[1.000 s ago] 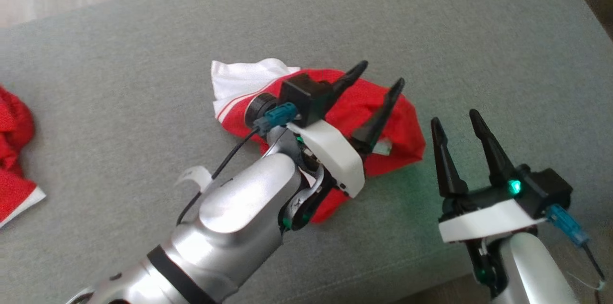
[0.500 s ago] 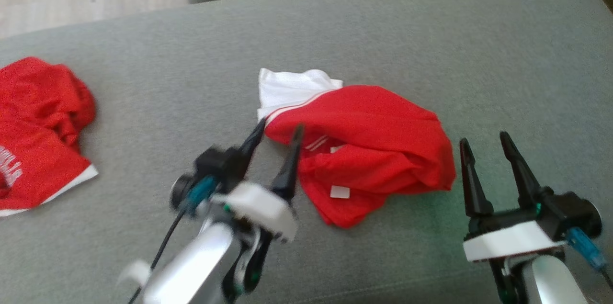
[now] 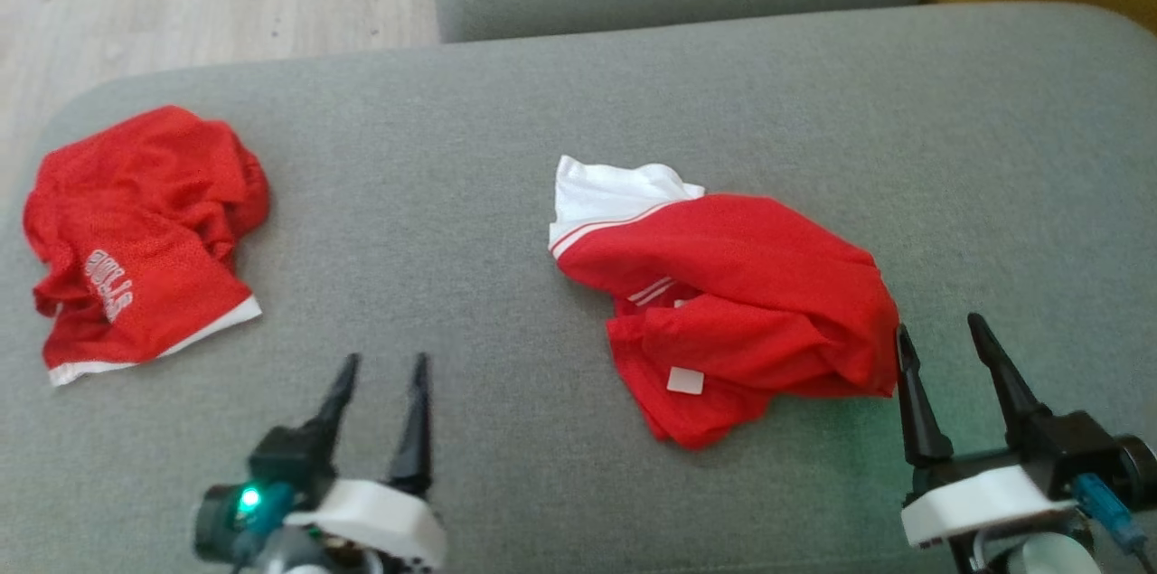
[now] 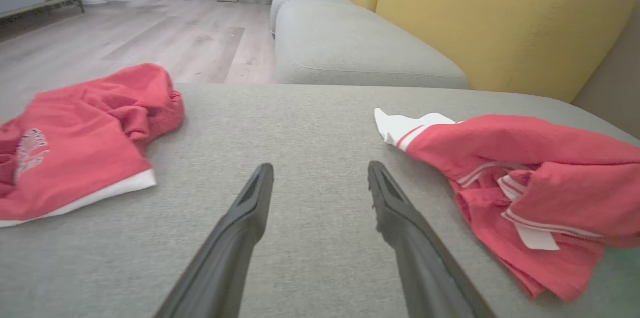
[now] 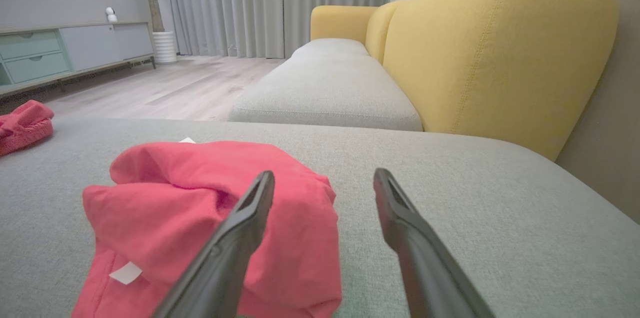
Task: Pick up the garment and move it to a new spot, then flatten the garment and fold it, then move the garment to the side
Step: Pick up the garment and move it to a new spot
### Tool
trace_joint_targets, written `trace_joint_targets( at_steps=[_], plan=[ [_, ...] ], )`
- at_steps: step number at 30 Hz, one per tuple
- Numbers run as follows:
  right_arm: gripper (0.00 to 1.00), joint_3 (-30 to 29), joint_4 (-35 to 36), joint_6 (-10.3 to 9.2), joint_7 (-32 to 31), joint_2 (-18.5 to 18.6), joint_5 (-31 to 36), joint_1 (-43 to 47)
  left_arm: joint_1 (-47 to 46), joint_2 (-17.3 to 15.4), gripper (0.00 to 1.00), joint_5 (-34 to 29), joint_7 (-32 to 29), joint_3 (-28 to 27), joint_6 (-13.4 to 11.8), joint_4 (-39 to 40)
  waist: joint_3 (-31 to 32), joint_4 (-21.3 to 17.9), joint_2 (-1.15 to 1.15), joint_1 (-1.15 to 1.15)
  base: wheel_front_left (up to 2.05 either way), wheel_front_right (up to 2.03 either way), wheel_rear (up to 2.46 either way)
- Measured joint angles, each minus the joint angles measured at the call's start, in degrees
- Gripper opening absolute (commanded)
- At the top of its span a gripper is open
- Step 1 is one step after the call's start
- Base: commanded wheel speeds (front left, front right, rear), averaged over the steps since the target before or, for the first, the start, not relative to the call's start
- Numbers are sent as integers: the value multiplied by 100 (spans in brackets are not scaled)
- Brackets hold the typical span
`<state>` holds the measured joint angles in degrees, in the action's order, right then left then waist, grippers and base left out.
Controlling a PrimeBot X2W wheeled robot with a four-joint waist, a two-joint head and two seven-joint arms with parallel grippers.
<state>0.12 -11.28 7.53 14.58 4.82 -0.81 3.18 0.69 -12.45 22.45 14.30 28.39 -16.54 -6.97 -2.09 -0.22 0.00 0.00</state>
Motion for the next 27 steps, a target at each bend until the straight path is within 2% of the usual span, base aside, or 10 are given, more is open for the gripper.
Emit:
trace_joint_targets(
  at_steps=[8, 13, 20, 27],
  plan=[
    [100, -54, -114, 0, 3, -4, 42, 3, 531, 177, 100, -582, 0, -1073, 270, 177, 182, 162, 0, 0, 0, 0, 0],
    [100, -63, -149, 0, 3, -34, 30, 13, 862, 380, 100, -833, 0, -1590, 590, 183, 292, 230, 0, 0, 0, 0, 0],
    [100, -45, -213, 0, 3, -41, 30, 58, 883, 606, 100, -1074, 0, -1842, 909, 141, 369, 261, 0, 0, 0, 0, 0],
    [100, -13, -243, 0, 3, -41, -13, 112, 922, 748, 100, -1230, 0, -2027, 1107, 108, 376, 235, 0, 0, 0, 0, 0]
  ],
)
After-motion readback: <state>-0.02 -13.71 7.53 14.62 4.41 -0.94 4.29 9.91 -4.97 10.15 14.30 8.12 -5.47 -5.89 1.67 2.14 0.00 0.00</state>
